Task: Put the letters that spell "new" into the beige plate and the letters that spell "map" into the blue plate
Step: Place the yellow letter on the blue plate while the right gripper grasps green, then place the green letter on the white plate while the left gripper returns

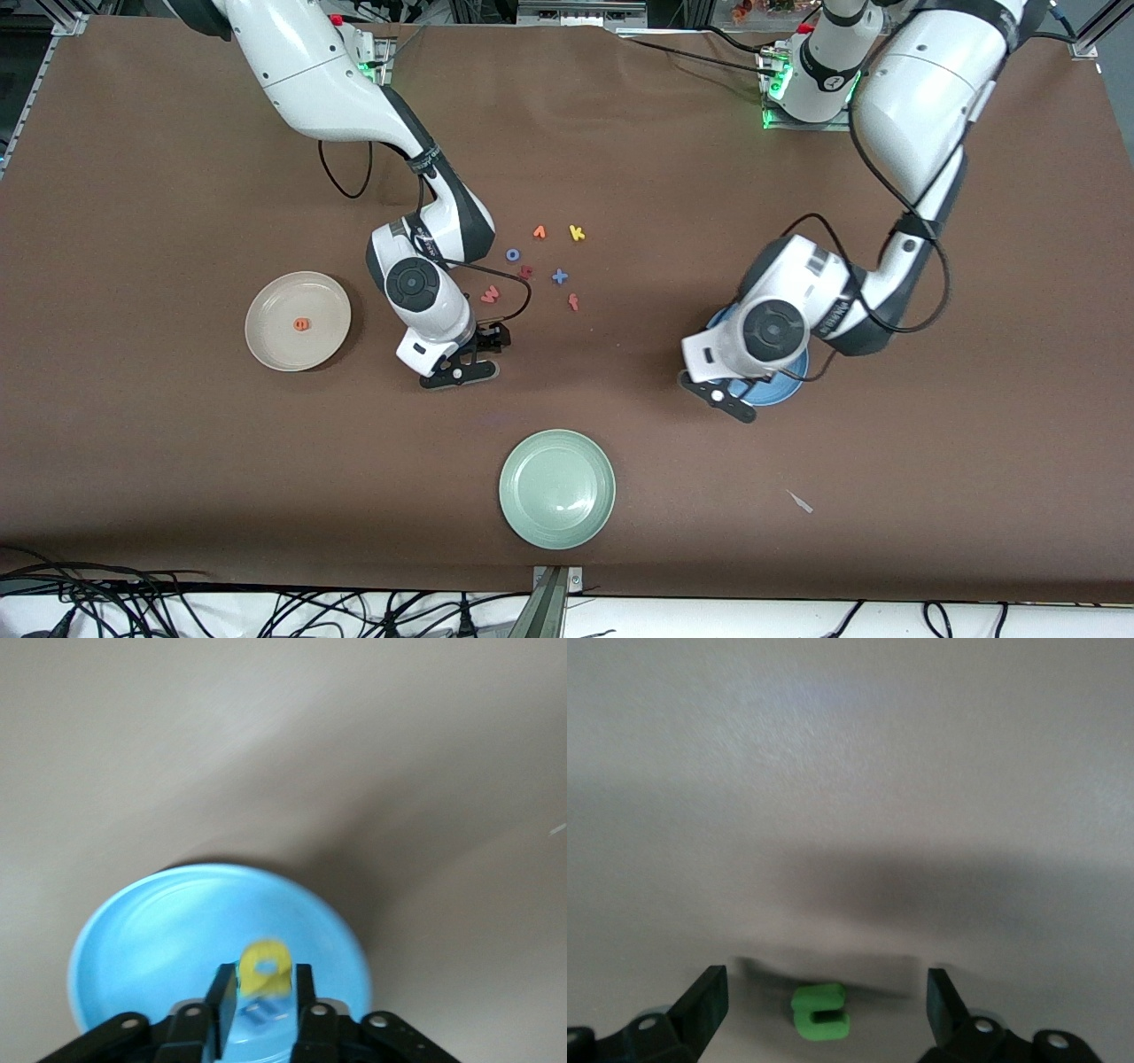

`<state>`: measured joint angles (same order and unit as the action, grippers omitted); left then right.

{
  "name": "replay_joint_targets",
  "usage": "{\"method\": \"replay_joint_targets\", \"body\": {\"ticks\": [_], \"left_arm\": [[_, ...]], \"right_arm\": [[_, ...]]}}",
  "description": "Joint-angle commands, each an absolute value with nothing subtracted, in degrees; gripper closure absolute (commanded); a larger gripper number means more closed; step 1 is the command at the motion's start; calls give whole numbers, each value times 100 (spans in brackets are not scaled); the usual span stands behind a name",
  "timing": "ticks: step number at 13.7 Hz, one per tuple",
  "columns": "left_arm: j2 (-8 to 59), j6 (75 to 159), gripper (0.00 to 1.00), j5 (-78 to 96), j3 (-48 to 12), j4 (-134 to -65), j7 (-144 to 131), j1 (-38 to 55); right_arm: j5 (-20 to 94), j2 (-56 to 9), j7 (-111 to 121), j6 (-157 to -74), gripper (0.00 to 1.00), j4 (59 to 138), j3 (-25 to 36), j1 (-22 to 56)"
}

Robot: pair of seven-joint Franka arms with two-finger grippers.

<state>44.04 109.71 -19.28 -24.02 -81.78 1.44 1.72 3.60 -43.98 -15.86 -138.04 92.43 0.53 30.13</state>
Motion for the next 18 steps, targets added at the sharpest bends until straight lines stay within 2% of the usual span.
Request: {"method": "replay_joint_targets", "body": {"ticks": [1, 3, 4, 6, 8, 10, 14, 16, 17, 18], "left_arm": [[4289, 10916, 0, -1960, -2470, -8315, 282, 97], [4010, 10829, 0, -1637, -2470, -8262, 176, 105], [3843, 10819, 0, -1443, -2461, -8253, 158, 79], [3447, 10732, 0, -1030, -2452, -8253, 132, -43], [3034, 10434, 0, -530, -2452, -8244, 70, -298], [2403, 9882, 0, -536, -2426, -8200, 70, -378], [1391, 8976, 0, -571, -2268, -8068, 140, -605], [873, 8894, 0, -431, -2259, -8190, 132, -905], [627, 8886, 0, -422, -2085, -8331, 132, -757], [537, 8938, 0, -413, -1457, -8428, 71, -286]], "right_arm": [[404, -4228, -1512, -13790, 12, 9439, 53, 3023], [413, -4192, -1503, -13781, 17, 9439, 53, 3032], [404, -4192, -1503, -13781, 24, 9457, 53, 3032], [404, -4192, -1521, -13781, 31, 9475, 27, 3032], [404, -4192, -1529, -13781, 35, 9492, 26, 3032], [404, -4192, -1521, -13781, 45, 9492, 18, 3041], [396, -4157, -1520, -13781, 58, 9562, 9, 3041], [396, -4166, -1529, -13790, 61, 9554, 9, 3067], [396, -4166, -1529, -13790, 62, 9562, 9, 3093], [387, -4166, -1529, -13790, 64, 9562, 9, 3111]]}}
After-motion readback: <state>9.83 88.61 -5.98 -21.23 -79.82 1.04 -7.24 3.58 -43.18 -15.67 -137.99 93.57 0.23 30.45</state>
